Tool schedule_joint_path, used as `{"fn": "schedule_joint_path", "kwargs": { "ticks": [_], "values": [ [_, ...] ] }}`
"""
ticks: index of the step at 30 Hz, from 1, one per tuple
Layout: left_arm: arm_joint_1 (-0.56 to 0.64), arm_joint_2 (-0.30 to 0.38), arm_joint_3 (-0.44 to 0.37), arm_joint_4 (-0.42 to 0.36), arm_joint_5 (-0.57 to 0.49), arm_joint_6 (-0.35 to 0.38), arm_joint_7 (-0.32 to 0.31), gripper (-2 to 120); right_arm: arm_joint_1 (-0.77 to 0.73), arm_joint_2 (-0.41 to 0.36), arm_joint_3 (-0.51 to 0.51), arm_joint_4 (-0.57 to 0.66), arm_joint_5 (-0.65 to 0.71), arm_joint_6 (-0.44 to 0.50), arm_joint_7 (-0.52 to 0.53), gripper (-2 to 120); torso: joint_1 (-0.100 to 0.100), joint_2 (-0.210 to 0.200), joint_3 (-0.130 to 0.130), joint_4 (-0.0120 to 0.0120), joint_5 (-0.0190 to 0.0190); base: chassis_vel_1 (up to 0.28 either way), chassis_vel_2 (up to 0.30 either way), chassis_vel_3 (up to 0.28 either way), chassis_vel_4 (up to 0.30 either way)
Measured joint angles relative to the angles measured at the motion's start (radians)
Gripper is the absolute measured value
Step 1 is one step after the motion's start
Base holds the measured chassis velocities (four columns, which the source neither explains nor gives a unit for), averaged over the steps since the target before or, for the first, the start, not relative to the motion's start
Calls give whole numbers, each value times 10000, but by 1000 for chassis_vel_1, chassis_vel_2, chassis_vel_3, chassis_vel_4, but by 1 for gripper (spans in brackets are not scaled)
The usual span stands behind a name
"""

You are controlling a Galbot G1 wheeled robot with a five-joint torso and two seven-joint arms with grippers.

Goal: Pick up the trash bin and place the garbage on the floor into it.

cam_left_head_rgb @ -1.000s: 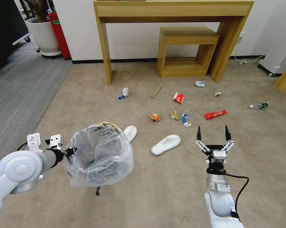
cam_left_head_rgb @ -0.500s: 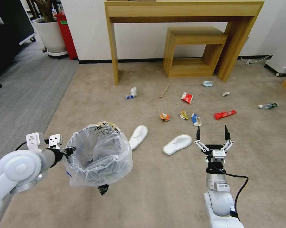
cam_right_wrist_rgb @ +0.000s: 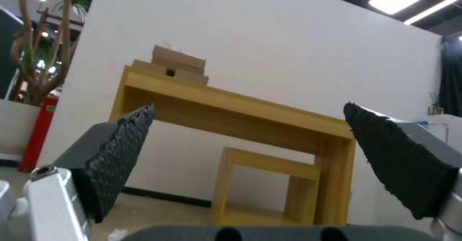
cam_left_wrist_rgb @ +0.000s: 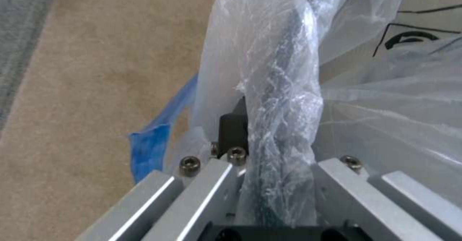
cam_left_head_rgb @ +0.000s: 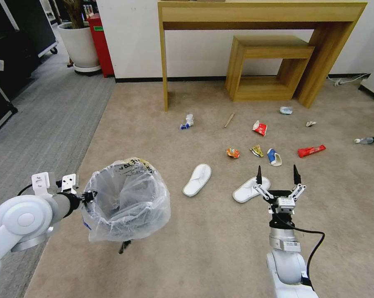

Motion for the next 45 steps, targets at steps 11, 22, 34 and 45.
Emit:
{"fn": "schedule_joint_path", "kwargs": {
  "ticks": [11, 22, 34, 45],
  "values": [
    [-174, -229, 57, 149, -258, -396, -1480, 0, -6, -62, 42, 43, -10, 1, 48, 100, 0, 0, 0, 4, 0, -6, -3, 4, 2],
    [-192, -545, 53, 110, -687, -472, -2154, 0, -41, -39, 23, 96, -85, -58, 161, 100, 0, -1, 0, 4, -4, 0, 0, 0, 0],
    [-226, -103, -296, 244, -869, -334, -1665, 0, -152, -105, -76, 182, 232, -122, 169, 100, 1, -1, 0, 4, -3, 0, 0, 0, 0],
    [-122, 476, -1201, 372, -2163, 230, -526, 0, -87, -189, -114, -39, 1049, -194, -154, 100, 0, -1, 0, 6, -3, 0, 0, 0, 0]
  ]
}}
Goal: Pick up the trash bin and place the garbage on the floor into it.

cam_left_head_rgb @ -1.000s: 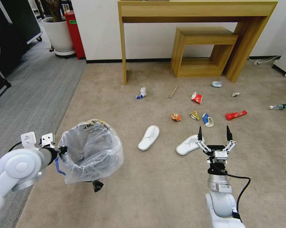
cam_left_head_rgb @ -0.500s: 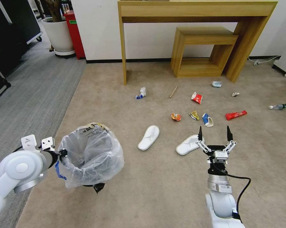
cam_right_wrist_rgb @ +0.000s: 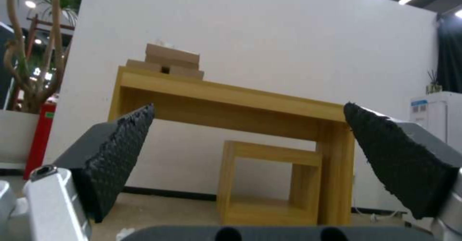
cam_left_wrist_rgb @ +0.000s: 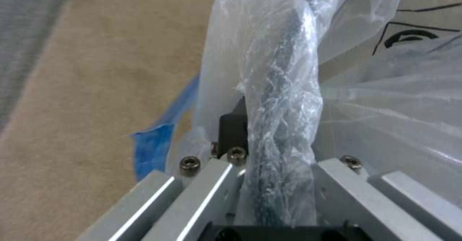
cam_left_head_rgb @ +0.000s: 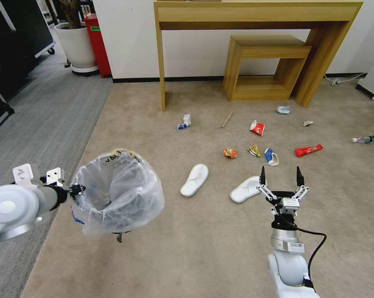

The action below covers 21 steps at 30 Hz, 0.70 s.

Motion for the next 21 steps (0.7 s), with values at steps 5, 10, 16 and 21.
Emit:
{"fn": "schedule_joint_path", "kwargs": {
  "ticks": [5, 10, 16, 21],
  "values": [
    [-55, 102, 8, 178, 63, 62, 252, 0, 62, -45, 7, -125, 53, -44, -16, 100, 0, 0, 0, -3, 0, 0, 0, 0, 0],
    [-79, 167, -6, 351, 279, 66, 373, 0, 170, -7, -38, -282, 48, -64, -8, 100, 0, 0, 0, 0, 0, 0, 0, 0, 0],
    [-188, 32, 255, 500, 676, 4, 457, 0, 320, -96, -105, -296, 273, -229, -16, 100, 0, -1, 0, 0, 0, 0, 0, 0, 0],
    [-220, -116, 368, 453, 834, -37, 465, 0, 244, -154, -28, -265, 360, -283, -65, 100, 0, 0, 0, -2, 1, 0, 0, 0, 0]
  ]
}}
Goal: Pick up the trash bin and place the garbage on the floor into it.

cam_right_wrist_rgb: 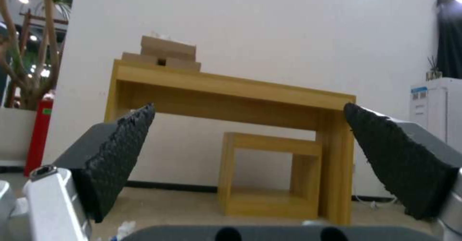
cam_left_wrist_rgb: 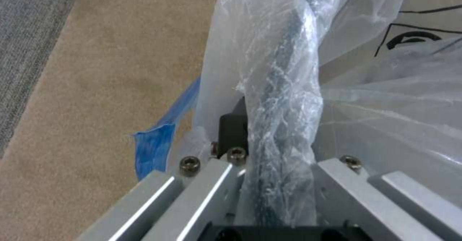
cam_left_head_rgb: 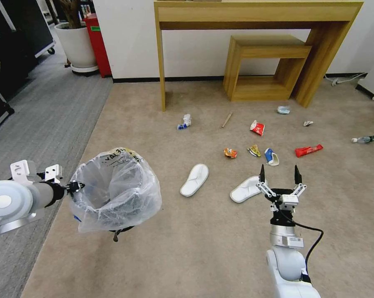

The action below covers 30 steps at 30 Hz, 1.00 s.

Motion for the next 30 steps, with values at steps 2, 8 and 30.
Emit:
{"fn": "schedule_joint_path", "kwargs": {
  "ticks": [2, 8, 30],
  "values": [
    [18, -13, 11, -10, 53, -18, 16, 0, -9, 3, 21, -18, -21, 0, -1, 100, 0, 0, 0, -1, 0, 0, 0, 0, 0],
    [102, -40, 18, -66, 181, -71, 38, 0, -2, 69, 76, -63, -175, 37, -5, 100, 0, 0, 0, 1, 1, 0, 0, 0, 0],
    [132, -182, 113, -163, 351, -134, 52, 0, -92, 123, 10, 60, -232, 69, -16, 100, 1, 0, 0, 2, 0, -125, 120, 111, -119]
  ]
}}
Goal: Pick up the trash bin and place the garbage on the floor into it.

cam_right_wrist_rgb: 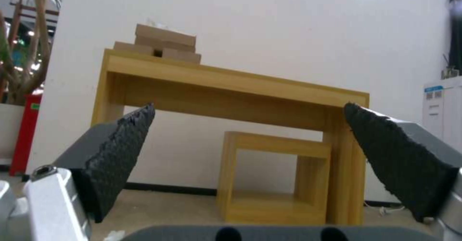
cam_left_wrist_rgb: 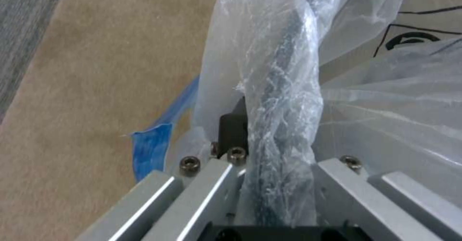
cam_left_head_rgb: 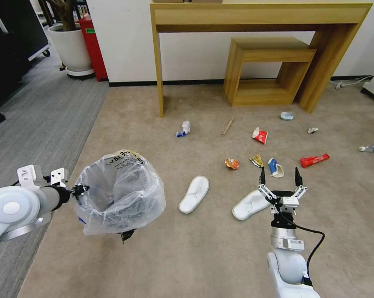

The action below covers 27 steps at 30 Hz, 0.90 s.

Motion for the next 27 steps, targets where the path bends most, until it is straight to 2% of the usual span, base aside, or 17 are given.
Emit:
{"fn": "schedule_joint_path", "kwargs": {
  "ticks": [27],
  "values": [
    [-108, -23, 100, 129, 108, -50, 119, 0, 78, -40, -73, -73, 23, 18, -93, 100, 0, 0, -1, 0, 0, -98, 98, 96, -98]
  ]
}}
